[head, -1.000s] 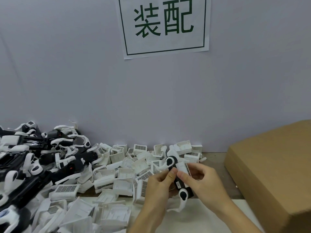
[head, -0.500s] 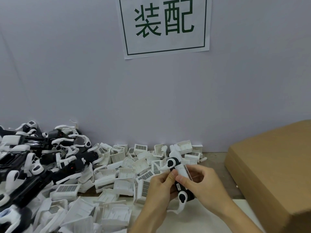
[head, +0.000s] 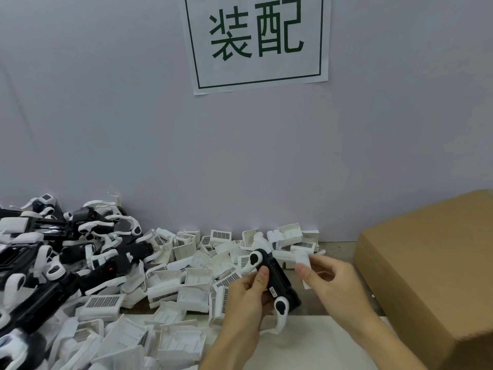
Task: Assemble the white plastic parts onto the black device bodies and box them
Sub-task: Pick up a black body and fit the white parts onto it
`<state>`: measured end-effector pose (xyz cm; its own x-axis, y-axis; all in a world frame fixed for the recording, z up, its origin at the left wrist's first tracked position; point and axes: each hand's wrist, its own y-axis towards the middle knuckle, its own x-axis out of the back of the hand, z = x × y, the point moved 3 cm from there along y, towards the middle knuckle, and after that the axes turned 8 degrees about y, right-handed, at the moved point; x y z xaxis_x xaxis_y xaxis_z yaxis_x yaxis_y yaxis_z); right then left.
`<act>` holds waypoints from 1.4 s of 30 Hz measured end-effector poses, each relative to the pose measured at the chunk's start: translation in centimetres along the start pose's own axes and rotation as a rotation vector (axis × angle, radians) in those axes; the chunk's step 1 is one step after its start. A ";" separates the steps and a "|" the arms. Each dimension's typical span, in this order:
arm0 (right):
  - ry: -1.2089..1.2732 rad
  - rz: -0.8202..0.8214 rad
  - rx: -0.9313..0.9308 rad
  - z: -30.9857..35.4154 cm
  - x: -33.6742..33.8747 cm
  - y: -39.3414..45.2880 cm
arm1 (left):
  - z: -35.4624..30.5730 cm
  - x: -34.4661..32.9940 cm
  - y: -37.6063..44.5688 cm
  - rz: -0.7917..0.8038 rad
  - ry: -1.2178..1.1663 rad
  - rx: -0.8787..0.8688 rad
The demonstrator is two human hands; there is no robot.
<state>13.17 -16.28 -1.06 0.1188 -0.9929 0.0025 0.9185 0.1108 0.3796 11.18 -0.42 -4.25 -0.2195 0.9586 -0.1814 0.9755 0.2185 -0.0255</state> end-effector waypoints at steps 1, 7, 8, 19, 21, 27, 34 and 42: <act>0.013 0.009 -0.004 0.0 0.0 0.0 | 0.0 0.0 -0.1 0.010 0.000 -0.006; 0.025 0.106 -0.019 -0.1 -1.5 -0.4 | -0.2 -0.6 -0.6 0.102 0.066 -0.067; 0.024 0.102 -0.016 -0.1 -1.6 -0.4 | -0.2 -0.7 -0.6 0.110 0.060 -0.065; -0.127 0.079 0.057 -0.1 -1.9 -0.4 | -0.4 -0.5 -0.5 0.123 -0.001 -0.037; -0.157 0.091 0.069 -0.1 -2.0 -0.4 | -0.4 -0.5 -0.5 0.111 -0.006 -0.021; -0.469 0.063 0.134 -0.9 -3.1 -0.6 | -0.5 -0.5 -0.7 0.089 -0.038 -0.013; -0.285 0.120 0.065 -0.2 -2.5 -0.3 | -0.7 -0.3 -0.8 0.080 -0.009 0.005; -0.202 0.030 0.020 -0.6 -3.3 -0.1 | -1.1 -0.7 -0.7 0.015 0.086 -0.057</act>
<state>12.90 -12.97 -1.62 0.0667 -0.9778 0.1988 0.9079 0.1421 0.3944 10.65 -1.09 -3.04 -0.2080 0.9734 -0.0965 0.9767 0.2120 0.0330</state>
